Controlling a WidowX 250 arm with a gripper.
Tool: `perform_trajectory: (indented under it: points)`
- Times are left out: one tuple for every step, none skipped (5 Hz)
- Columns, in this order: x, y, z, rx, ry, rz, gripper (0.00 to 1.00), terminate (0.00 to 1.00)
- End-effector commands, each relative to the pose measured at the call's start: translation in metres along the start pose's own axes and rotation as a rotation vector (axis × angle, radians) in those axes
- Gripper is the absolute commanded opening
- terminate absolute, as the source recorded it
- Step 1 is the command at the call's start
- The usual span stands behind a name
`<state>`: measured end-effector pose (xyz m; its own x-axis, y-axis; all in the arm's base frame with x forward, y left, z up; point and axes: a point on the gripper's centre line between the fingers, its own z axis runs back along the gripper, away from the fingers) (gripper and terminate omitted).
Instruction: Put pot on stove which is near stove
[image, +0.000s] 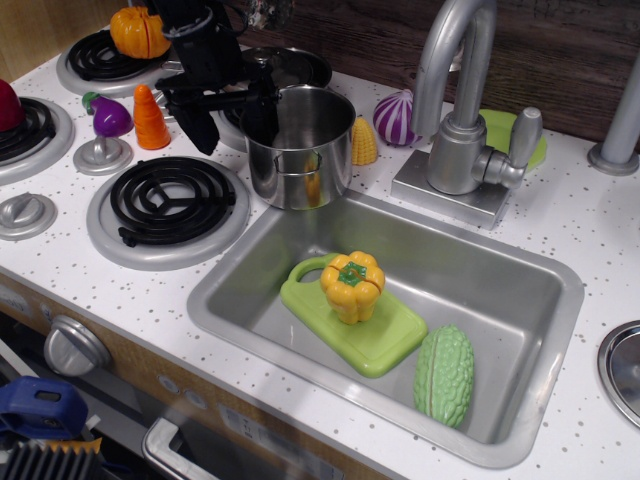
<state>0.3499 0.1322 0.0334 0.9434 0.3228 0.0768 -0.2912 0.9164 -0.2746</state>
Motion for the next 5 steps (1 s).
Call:
perform_trajectory:
  points:
    - [0.012, 0.009, 0.006, -0.039, -0.043, 0.014, 0.0, 0.0]
    - [0.012, 0.007, 0.007, -0.028, -0.053, 0.015, 0.0, 0.0]
    - [0.011, 0.003, 0.01, -0.012, -0.062, 0.019, 0.0, 0.0]
    - [0.009, 0.0, 0.023, 0.022, -0.069, 0.028, 0.0, 0.0]
    - [0.01, -0.001, 0.038, 0.056, -0.077, 0.024, 0.0, 0.0]
